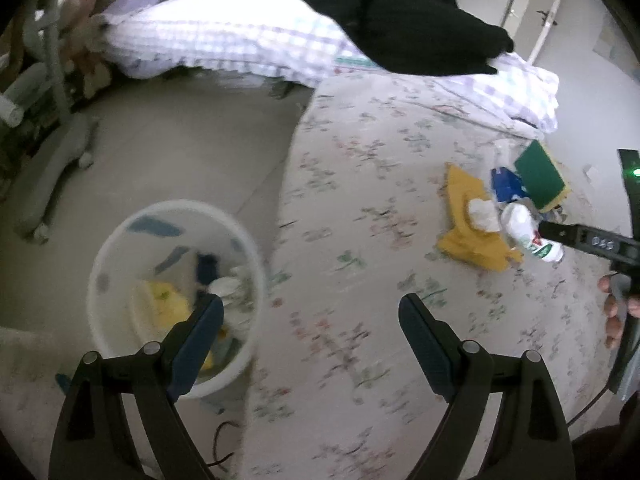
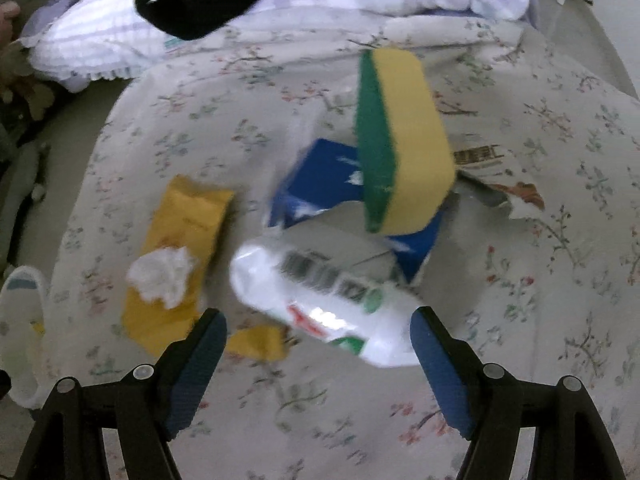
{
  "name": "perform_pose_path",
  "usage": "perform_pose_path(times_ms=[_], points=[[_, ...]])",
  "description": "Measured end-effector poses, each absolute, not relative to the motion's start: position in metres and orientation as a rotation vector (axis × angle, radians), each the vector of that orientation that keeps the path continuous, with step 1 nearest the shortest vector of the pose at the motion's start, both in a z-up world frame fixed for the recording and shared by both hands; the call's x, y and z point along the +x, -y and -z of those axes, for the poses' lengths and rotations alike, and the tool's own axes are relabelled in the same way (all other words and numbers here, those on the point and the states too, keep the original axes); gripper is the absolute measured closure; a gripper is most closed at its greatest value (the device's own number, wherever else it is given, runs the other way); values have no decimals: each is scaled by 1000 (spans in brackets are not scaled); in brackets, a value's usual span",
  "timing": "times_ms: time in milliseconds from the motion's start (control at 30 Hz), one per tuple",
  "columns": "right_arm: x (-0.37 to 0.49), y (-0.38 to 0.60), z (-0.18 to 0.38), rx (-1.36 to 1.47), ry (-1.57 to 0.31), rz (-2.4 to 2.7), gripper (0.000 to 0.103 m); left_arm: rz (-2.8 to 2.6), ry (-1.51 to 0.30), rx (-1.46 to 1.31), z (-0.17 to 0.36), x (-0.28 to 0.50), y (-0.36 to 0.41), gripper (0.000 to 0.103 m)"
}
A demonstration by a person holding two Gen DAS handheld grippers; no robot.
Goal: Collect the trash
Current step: 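Grasp the white tissue with the left gripper while the right gripper grasps the white bottle, then carry tissue and bottle over the wastebasket and open both grippers to drop them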
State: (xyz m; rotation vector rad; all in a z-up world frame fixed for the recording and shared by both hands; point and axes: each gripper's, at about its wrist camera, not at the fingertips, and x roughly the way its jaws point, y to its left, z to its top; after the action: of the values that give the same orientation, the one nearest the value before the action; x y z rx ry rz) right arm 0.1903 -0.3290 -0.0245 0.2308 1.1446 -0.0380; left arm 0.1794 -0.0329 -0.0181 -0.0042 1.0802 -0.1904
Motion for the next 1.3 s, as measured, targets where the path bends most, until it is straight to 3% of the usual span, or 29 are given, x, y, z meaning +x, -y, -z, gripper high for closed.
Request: perform_pose_path(times_ms=[267, 300, 367, 533, 733, 967, 1100, 1300], points=[[203, 336, 50, 173, -1202, 24, 25, 265, -1056, 29, 22, 198, 90, 12], [203, 336, 53, 173, -1212, 21, 28, 266, -1053, 34, 23, 201, 97, 12], [201, 334, 57, 162, -1235, 3, 44, 271, -1046, 40, 25, 204, 107, 12], [193, 335, 50, 165, -1239, -45, 55, 355, -1007, 60, 30, 207, 134, 14], [170, 351, 23, 236, -1188, -93, 56, 493, -938, 80, 30, 208, 163, 45], [151, 377, 14, 277, -1164, -76, 56, 542, -938, 58, 38, 216, 182, 67], [145, 394, 18, 287, -1175, -57, 56, 529, -976, 39, 48, 222, 185, 75], [137, 412, 19, 308, -1180, -40, 56, 515, -992, 59, 57, 223, 186, 79]])
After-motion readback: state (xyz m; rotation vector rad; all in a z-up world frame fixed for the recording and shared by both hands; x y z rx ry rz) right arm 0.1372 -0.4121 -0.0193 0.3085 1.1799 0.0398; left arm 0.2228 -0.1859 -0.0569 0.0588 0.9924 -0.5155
